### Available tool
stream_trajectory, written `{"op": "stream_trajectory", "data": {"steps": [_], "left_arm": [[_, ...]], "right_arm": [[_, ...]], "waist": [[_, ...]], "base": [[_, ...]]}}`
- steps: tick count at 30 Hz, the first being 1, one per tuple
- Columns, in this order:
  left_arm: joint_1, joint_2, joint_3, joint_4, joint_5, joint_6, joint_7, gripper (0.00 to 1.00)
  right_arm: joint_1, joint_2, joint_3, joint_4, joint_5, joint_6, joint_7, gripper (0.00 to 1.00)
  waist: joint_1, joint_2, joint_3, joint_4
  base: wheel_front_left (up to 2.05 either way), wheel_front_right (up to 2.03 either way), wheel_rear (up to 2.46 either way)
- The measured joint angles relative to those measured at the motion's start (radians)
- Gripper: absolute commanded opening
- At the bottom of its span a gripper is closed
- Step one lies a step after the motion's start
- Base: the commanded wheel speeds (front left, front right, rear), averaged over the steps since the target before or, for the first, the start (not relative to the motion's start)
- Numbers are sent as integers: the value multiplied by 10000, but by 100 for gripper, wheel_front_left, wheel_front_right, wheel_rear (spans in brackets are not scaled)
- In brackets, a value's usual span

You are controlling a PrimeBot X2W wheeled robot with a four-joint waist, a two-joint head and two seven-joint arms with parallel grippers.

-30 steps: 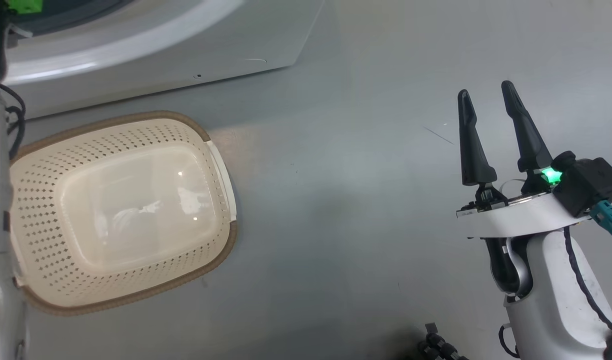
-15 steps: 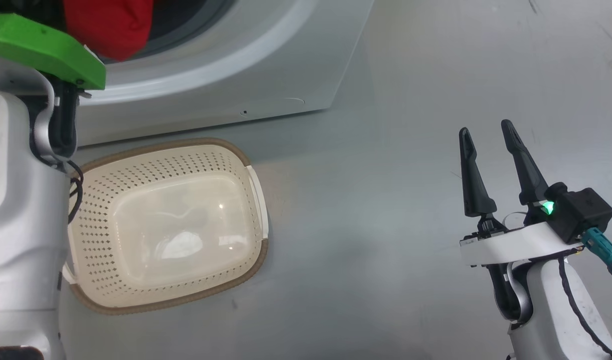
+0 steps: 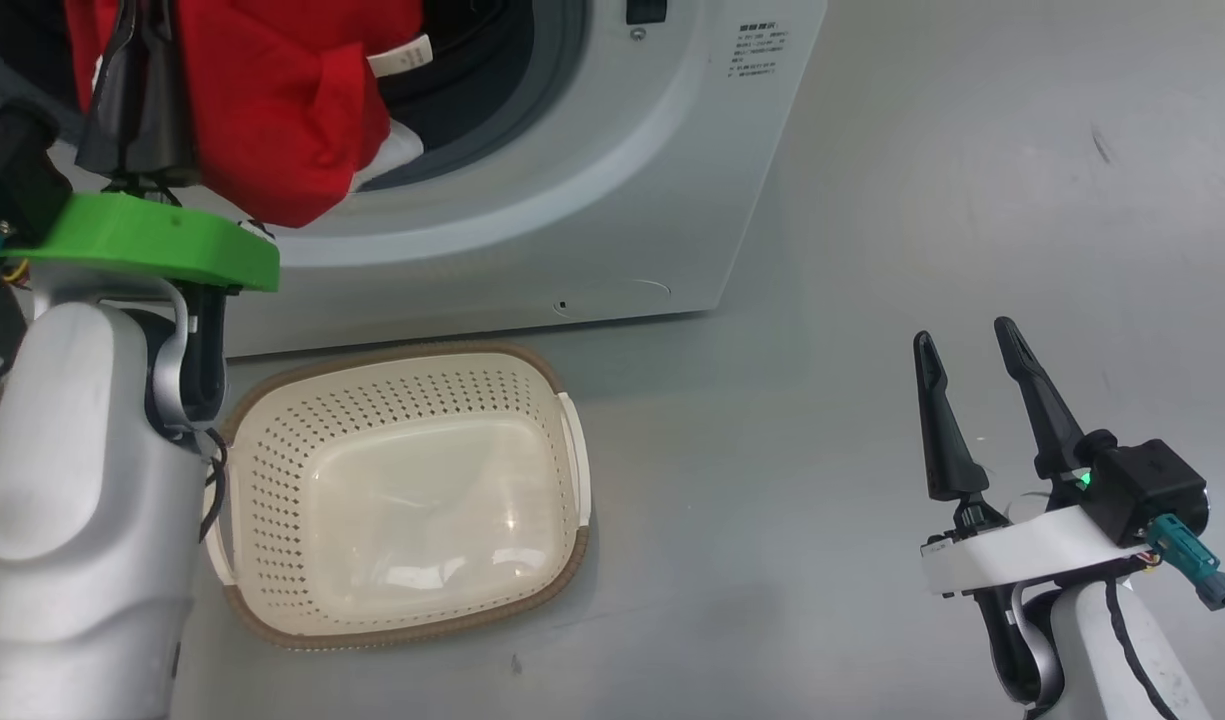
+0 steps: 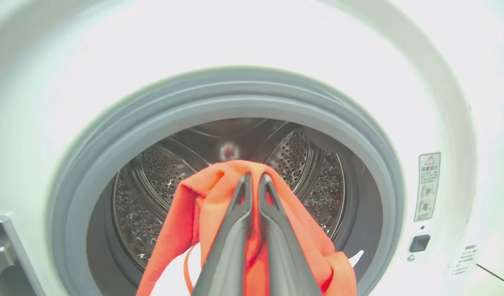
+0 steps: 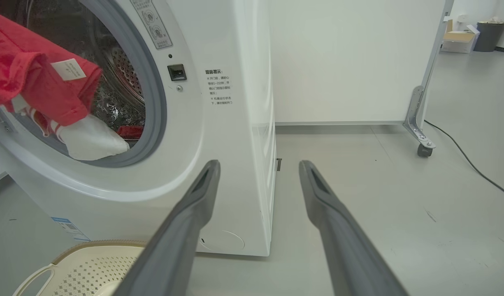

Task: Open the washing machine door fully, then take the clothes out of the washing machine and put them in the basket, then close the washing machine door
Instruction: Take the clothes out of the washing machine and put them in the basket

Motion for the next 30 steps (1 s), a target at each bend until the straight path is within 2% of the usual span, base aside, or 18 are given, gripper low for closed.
{"op": "stream_trajectory", "data": {"steps": [8,14,23,30], "left_arm": [[956,-121,-209,-738,84,230,2,0],[2273,-585,-608,-752,-38,366,188,0],[3632,-800,-823,21,-673,439,566,0],[3761,-849,-706,1051,-1126,479,790,0]], "right_arm": [[258,-4,96,-63,-19,-2,2,100],[300,-6,244,-199,-21,-2,0,100],[326,-12,399,-366,-36,0,0,100],[285,-12,564,-502,-36,8,0,100]], "waist": [[0,0,-387,417],[0,0,-427,565],[0,0,-201,540],[0,0,218,358]], "base": [[0,0,0],[0,0,0],[0,0,0],[0,0,0]]}}
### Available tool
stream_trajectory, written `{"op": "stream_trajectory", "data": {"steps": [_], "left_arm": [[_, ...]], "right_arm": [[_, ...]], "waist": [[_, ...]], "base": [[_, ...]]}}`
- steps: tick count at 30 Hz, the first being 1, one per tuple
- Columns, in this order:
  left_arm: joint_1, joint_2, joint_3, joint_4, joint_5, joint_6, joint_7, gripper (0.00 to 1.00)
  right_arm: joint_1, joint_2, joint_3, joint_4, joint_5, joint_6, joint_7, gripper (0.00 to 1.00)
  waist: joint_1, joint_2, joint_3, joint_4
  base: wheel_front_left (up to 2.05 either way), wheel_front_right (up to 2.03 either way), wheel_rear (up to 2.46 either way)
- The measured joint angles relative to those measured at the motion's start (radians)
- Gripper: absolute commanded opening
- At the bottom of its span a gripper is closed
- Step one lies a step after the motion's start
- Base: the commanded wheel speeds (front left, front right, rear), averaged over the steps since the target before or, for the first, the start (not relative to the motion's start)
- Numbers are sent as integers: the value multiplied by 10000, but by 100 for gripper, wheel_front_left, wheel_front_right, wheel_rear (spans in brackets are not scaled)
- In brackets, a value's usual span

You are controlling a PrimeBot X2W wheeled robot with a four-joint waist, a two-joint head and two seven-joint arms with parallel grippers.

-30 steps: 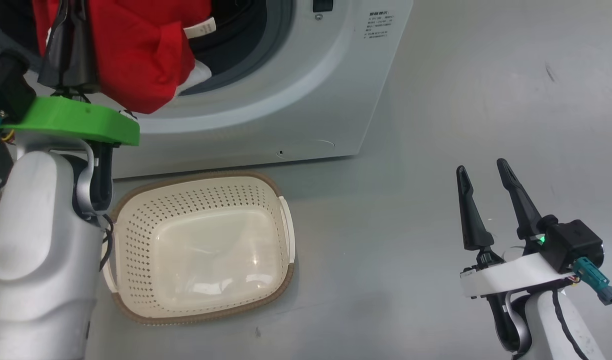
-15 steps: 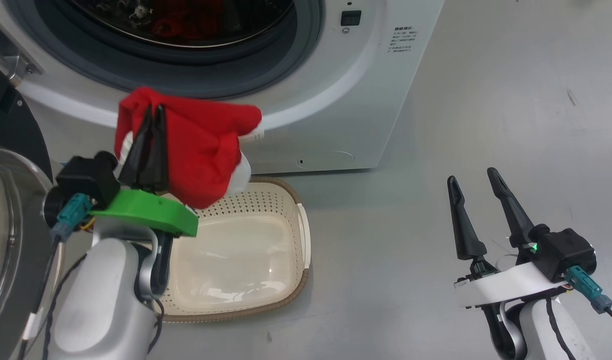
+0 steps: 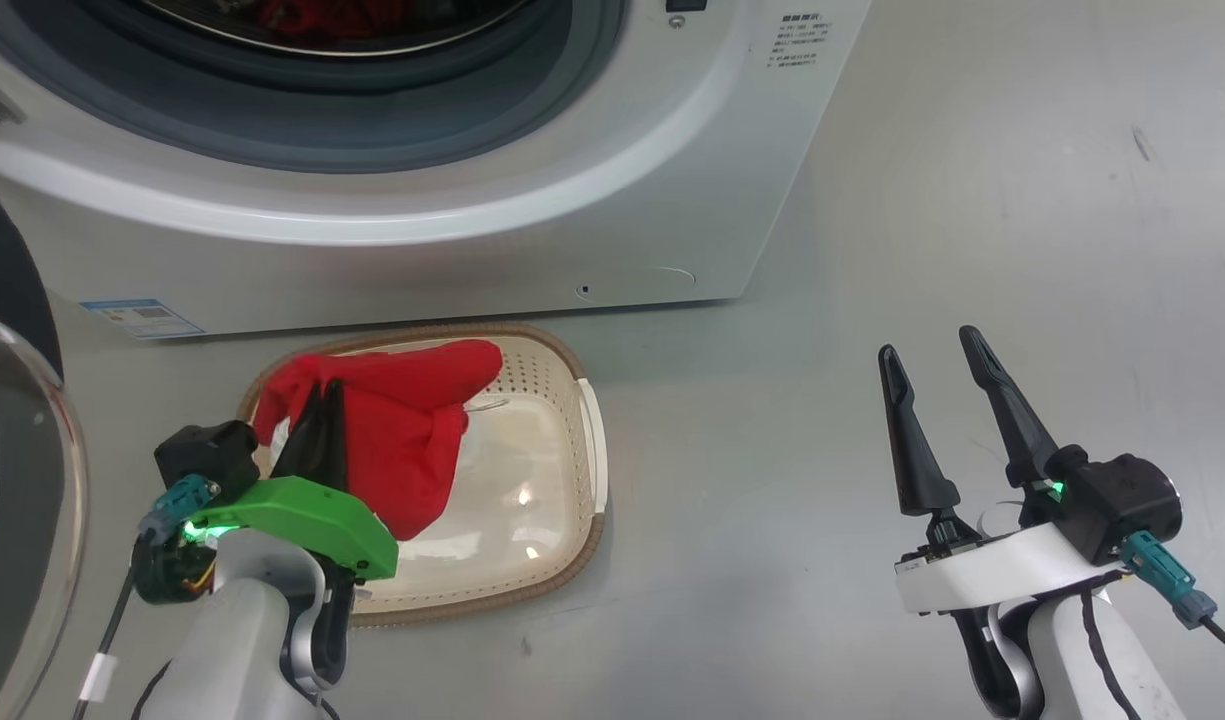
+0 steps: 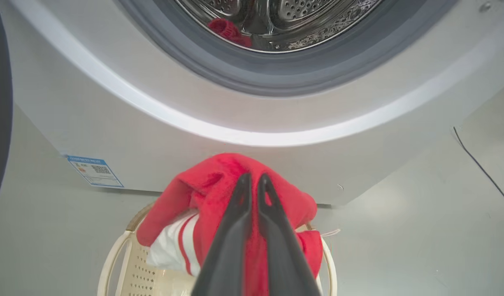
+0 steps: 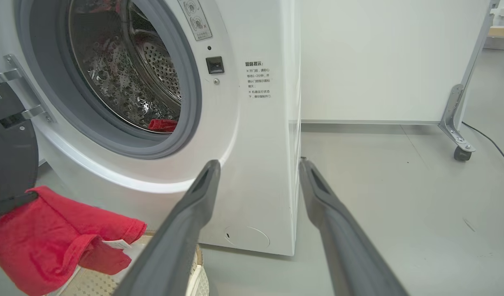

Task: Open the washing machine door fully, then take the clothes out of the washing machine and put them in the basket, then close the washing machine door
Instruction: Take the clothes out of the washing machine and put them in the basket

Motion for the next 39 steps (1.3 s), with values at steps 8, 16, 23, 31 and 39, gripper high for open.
{"op": "stream_trajectory", "data": {"steps": [8,16,23,31,39], "left_arm": [[-279,-36,-54,1229,-198,4,196,0],[-1525,-46,-180,2332,-6,190,621,0],[-2562,40,-104,3106,182,357,744,0],[-2993,132,50,4157,198,479,926,100],[-3474,236,44,4725,345,500,589,100]], "right_arm": [[-313,-4,81,-242,2,0,0,100],[-895,-10,201,-431,171,4,0,100],[-1359,-12,349,-456,384,4,0,100],[-1698,-10,314,-420,554,6,0,100],[-1871,-12,228,-320,629,19,0,100]], "waist": [[0,0,744,-321],[0,0,1720,-710],[1,0,2554,-1146],[1,0,3270,-1629],[1,0,3520,-1855]], "base": [[0,0,0],[0,0,0],[0,0,0],[0,0,0],[0,0,0]]}}
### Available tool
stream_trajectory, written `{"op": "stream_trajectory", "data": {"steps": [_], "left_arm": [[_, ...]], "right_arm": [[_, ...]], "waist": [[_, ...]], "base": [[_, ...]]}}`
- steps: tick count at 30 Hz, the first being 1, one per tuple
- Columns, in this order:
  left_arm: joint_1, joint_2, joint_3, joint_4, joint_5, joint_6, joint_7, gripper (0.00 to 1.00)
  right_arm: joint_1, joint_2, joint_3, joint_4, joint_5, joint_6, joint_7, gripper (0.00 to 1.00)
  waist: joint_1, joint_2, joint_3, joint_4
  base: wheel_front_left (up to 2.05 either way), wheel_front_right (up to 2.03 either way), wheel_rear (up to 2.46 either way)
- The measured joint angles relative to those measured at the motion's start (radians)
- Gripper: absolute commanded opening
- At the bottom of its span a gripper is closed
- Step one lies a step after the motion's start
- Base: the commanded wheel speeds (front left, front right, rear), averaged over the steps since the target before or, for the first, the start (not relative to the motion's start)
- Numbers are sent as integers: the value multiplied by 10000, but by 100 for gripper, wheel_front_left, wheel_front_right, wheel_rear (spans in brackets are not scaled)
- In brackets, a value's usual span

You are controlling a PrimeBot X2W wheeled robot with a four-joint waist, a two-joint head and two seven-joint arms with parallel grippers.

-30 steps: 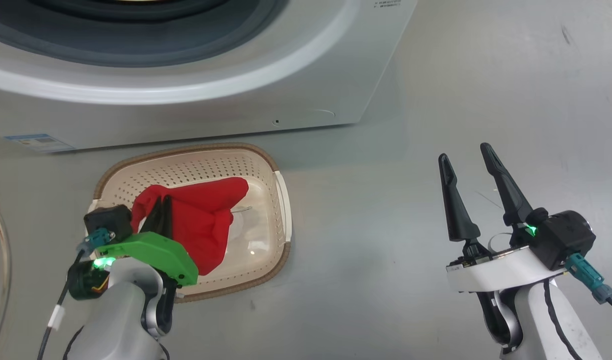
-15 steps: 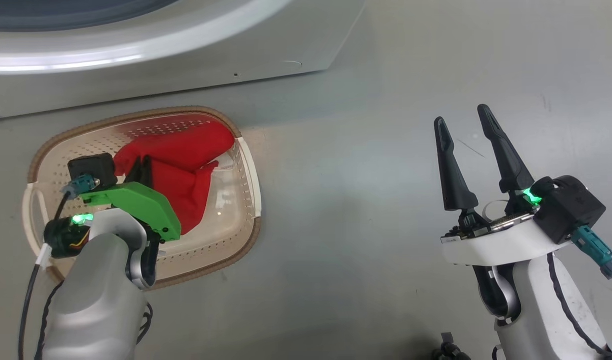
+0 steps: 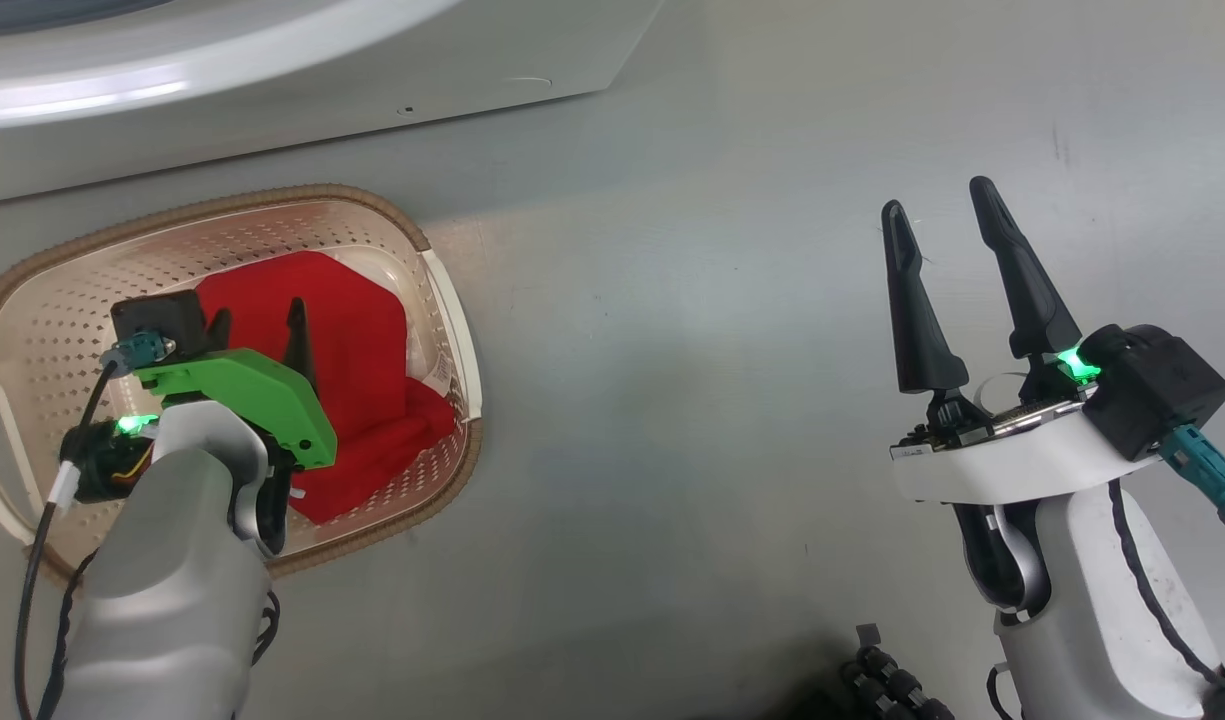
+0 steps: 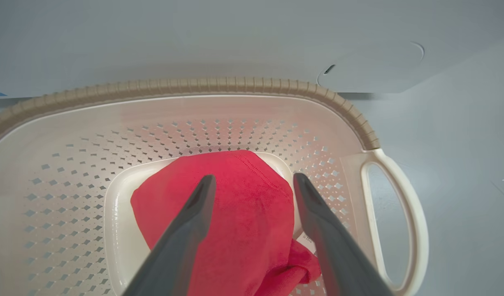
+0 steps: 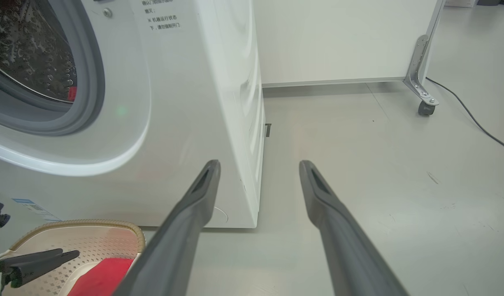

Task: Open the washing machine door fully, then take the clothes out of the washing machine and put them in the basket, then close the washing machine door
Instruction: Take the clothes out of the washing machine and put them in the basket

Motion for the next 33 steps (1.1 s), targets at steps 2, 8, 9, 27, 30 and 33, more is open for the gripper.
{"op": "stream_trajectory", "data": {"steps": [2,8,9,27,30,33], "left_arm": [[-130,-2,-44,121,42,-2,-157,100],[-224,-15,-167,372,180,-52,-755,100],[-225,-23,-186,391,182,-63,-882,100],[115,-359,-426,-247,617,-297,-1687,100],[260,-376,-309,-1139,775,-297,-1685,100],[313,-385,-157,-2033,936,-286,-1685,100]], "right_arm": [[-49,2,-73,50,-2,0,0,100],[-83,0,-171,198,-23,2,0,100],[-83,2,-196,219,-25,12,0,100],[234,-4,-731,706,-708,15,0,100],[407,-6,-765,802,-738,69,0,100],[591,-4,-777,903,-815,69,0,100]], "waist": [[0,0,-12,26],[0,0,-215,166],[0,0,-268,191],[-1,0,-1739,1078],[0,0,-2076,1269],[-1,0,-2438,1450]], "base": [[0,0,0],[0,0,0],[0,0,0],[0,0,0],[0,0,0],[0,0,0]]}}
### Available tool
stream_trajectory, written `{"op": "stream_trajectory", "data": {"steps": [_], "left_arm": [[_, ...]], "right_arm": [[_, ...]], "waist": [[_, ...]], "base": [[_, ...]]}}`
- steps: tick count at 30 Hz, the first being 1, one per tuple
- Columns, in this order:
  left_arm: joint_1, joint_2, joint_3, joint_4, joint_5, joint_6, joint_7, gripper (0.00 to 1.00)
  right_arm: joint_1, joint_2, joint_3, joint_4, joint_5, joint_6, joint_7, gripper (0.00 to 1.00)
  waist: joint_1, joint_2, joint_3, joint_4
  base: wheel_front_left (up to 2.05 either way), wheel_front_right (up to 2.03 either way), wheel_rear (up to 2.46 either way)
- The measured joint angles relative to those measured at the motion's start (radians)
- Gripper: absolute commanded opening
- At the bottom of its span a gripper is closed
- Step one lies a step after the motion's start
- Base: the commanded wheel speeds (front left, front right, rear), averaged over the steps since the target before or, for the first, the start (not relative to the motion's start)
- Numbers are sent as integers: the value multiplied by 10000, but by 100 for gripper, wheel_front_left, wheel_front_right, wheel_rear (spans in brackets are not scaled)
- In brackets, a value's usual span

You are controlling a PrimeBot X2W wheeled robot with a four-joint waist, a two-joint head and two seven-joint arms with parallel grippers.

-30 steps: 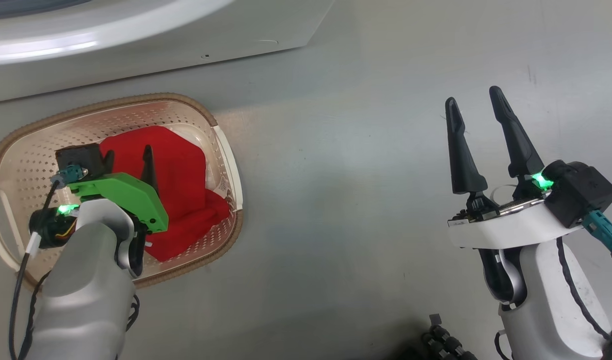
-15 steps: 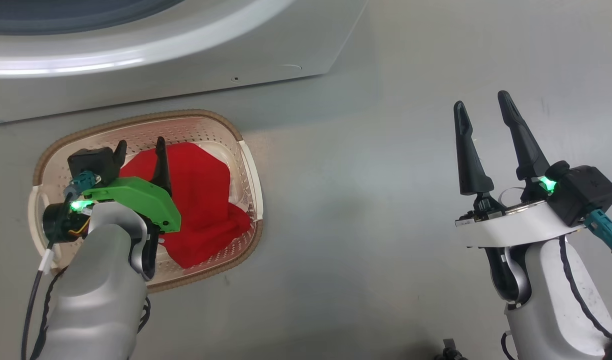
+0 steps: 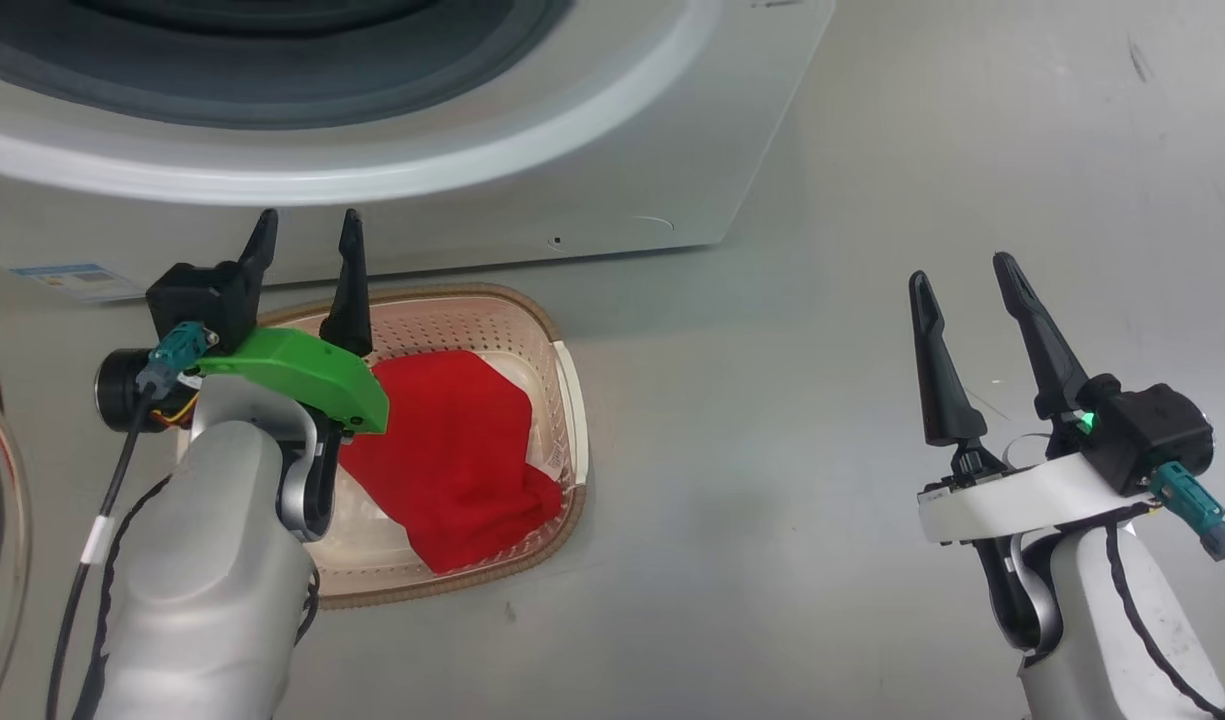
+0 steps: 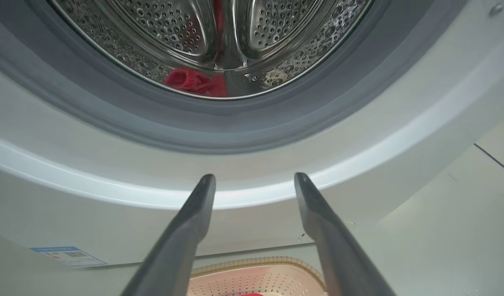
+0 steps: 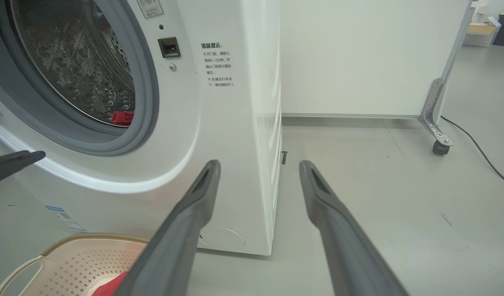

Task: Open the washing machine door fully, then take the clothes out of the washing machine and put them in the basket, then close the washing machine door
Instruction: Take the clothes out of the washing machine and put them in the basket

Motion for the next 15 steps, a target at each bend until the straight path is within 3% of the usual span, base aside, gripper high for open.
{"op": "stream_trajectory", "data": {"steps": [15], "left_arm": [[2290,-8,167,-2550,872,199,-2,100]], "right_arm": [[1157,-6,105,360,-353,0,0,100]], "waist": [[0,0,-2083,625]], "base": [[0,0,0]]}}
